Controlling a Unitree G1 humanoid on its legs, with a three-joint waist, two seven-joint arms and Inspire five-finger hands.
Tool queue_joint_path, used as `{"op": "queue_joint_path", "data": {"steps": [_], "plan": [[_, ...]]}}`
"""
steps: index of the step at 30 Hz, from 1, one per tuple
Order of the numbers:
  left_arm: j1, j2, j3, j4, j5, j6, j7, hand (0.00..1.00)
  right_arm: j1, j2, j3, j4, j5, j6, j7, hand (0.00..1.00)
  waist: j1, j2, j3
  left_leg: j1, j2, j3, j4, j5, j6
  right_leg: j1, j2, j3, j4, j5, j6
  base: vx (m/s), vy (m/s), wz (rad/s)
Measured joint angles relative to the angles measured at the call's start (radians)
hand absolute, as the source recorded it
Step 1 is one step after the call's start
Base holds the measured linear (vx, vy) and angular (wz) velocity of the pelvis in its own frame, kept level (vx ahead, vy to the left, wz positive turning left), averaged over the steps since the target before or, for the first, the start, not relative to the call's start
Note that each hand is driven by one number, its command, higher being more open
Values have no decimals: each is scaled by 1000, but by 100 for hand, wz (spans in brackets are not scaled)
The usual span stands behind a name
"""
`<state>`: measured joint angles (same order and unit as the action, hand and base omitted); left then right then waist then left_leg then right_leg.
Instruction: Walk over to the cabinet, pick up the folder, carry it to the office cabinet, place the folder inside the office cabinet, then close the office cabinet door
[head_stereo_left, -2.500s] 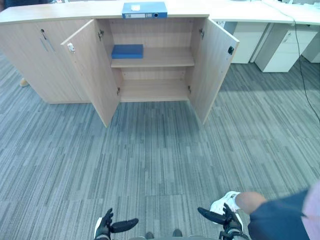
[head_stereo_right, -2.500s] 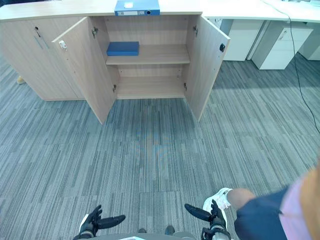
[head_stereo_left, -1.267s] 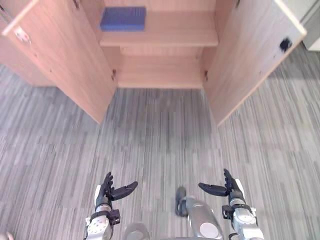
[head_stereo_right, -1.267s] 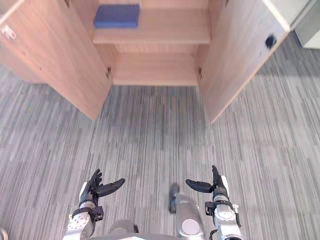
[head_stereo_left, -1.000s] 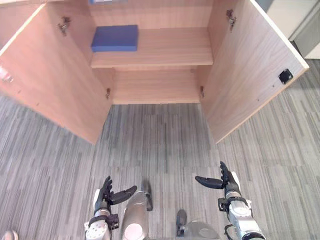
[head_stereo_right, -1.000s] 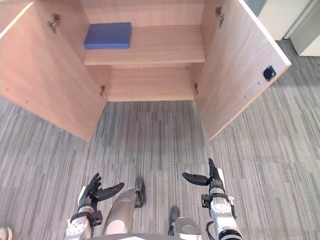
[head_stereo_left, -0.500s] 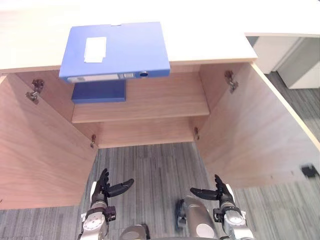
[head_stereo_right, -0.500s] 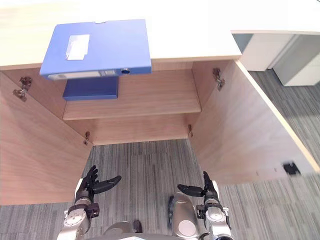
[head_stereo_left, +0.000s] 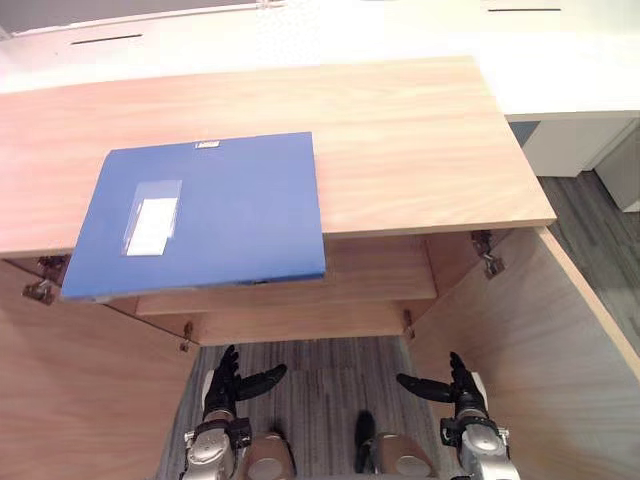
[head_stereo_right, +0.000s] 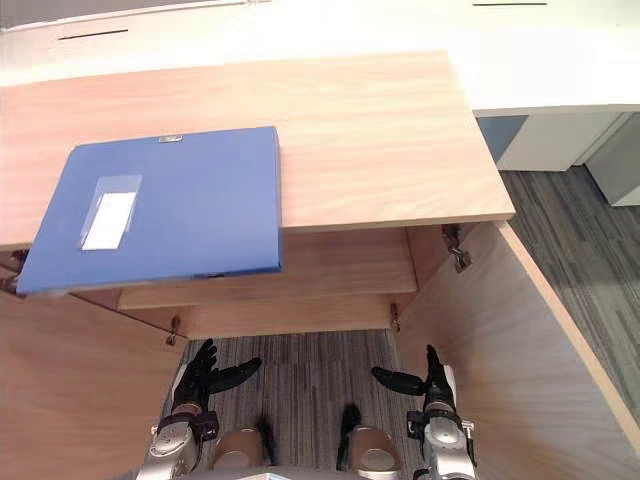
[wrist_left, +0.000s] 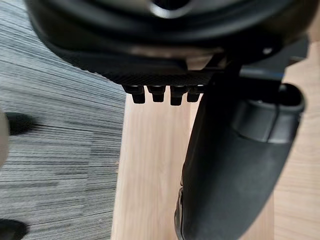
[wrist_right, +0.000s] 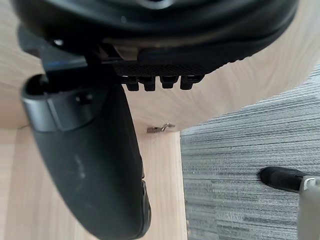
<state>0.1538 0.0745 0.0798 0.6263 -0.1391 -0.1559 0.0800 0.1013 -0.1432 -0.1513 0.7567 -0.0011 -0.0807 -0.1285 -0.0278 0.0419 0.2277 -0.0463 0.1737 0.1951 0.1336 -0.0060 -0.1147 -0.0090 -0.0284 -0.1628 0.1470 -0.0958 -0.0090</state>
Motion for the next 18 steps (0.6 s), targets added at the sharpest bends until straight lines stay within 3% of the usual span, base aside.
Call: {"op": "queue_joint_path", "data": {"steps": [2,5,12,18], "plan": [[11,16,0,-70,0,0,4,100,18,3,1,10,-1,1,-1,100,-7,-12,-10,30,-39,-10,-74,12,16,12,-36,-11,-17,-2,24,146,190,27],[53,36,13,-184,0,-2,10,100,27,13,3,14,-1,1,1,100,-5,-9,-10,58,-78,-22,-105,22,31,51,-65,-29,-48,-1,48,86,123,20],[182,46,33,-513,49,-17,36,100,18,21,4,14,-2,-2,2,100,20,8,-30,93,-90,-76,-146,33,42,101,-74,-80,-63,-1,53,-3,11,23],[277,70,33,-764,166,-88,84,100,-12,3,41,83,-7,-5,0,100,49,15,-42,97,-103,-112,-175,66,50,109,-76,-105,-61,0,55,-88,-6,17]]}}
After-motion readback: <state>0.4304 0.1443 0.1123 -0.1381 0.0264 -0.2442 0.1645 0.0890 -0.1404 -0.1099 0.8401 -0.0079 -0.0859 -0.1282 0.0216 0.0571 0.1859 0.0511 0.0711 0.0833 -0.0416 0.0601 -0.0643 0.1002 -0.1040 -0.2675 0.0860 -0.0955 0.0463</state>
